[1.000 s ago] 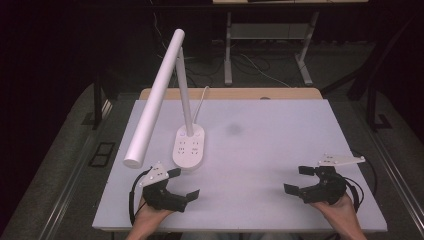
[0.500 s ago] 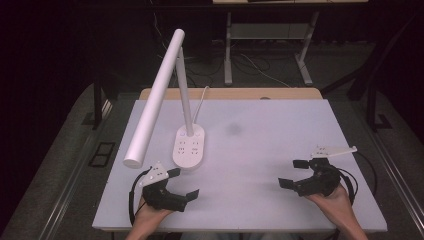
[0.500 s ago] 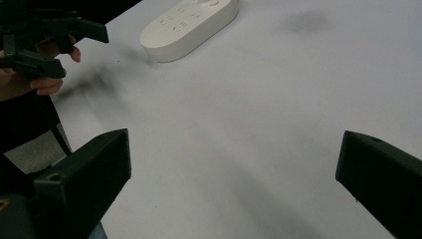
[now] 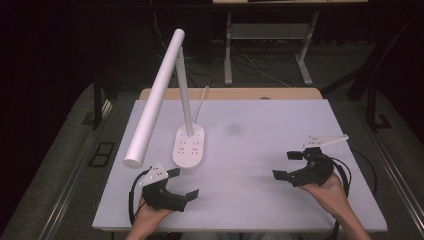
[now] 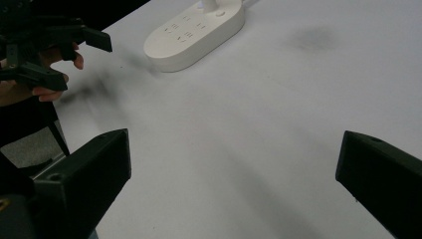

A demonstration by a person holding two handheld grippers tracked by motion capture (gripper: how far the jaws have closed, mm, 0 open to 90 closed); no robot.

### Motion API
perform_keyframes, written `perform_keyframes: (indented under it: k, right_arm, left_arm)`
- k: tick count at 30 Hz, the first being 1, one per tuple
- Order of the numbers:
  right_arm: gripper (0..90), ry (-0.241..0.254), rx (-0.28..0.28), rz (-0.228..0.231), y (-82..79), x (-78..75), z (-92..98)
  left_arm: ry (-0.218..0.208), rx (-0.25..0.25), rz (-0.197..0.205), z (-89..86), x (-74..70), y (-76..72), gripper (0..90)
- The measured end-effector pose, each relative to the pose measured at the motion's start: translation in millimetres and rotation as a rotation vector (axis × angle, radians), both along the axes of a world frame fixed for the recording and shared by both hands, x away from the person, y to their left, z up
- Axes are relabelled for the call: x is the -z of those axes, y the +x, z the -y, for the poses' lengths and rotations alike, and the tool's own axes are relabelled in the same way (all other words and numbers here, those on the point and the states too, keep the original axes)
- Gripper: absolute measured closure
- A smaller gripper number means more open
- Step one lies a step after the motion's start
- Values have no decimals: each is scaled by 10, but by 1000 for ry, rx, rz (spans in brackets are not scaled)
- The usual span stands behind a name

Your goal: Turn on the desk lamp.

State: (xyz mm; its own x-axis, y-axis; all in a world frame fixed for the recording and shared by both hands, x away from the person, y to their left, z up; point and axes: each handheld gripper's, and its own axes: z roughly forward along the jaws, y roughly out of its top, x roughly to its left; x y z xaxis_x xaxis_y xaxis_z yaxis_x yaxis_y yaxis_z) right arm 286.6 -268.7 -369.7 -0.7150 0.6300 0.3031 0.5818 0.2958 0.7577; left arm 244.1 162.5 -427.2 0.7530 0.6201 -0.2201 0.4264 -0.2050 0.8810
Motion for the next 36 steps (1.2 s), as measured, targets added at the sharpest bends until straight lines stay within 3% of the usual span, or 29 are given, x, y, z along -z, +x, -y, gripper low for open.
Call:
perform_keyframes:
  k: [36]
  right_arm:
    - [8,-46,-65,4,489,-258,-457]
  left_arm:
    - [13,9,-4,16,13,6,0]
